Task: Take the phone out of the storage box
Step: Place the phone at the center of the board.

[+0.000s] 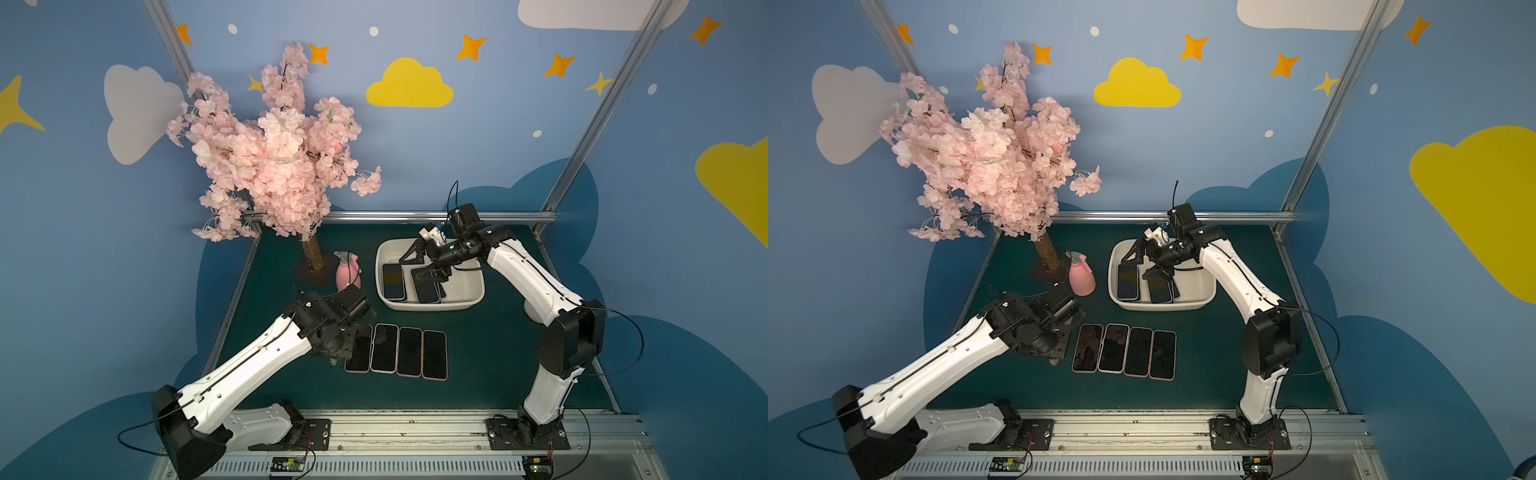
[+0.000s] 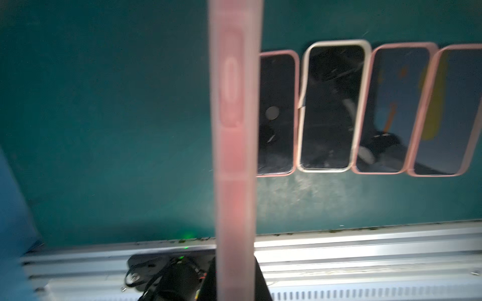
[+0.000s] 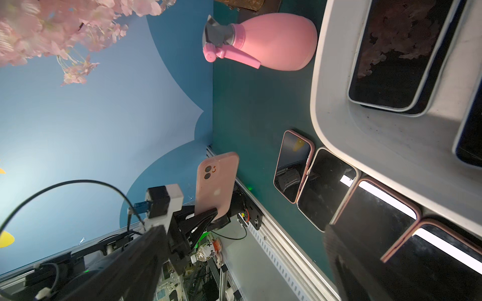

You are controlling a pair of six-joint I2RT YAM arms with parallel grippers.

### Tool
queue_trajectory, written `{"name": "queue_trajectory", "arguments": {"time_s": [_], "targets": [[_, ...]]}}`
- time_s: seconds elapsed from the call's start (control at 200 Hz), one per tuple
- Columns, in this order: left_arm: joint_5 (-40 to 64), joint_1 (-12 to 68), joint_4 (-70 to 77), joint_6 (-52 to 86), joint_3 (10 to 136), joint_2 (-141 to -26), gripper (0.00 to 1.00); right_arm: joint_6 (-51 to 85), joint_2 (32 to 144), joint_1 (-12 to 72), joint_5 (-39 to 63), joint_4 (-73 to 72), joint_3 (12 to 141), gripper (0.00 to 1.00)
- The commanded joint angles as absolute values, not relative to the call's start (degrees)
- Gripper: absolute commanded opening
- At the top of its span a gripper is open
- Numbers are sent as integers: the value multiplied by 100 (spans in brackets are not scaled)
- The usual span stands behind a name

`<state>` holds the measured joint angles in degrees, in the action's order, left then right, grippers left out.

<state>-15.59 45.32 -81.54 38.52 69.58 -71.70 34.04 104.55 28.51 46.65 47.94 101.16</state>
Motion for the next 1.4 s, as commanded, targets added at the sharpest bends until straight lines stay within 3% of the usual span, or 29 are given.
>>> {"name": "queue_trajectory", "arguments": {"time_s": [0.0, 0.345, 0.876, 1.227, 1.397], "targets": [[-2302, 4667, -8942, 4025, 7014, -7593, 6, 3287, 10236, 2843, 4799, 4745, 10043, 99], [-3263, 4799, -9031, 3668, 7158, -8841, 7, 3261, 9952, 2744, 4826, 4751, 9669, 99], [-3050, 4790, -8264, 2999, 7137, -10433, 6, 3262, 9469, 2622, 4711, 4746, 9188, 99], [-2905, 4755, -8028, 2791, 7058, -10898, 33, 3207, 9202, 2397, 4729, 4746, 8868, 99], [-2839, 4724, -7980, 2731, 7040, -10927, 38, 3186, 9186, 2340, 4730, 4746, 8825, 99]]}}
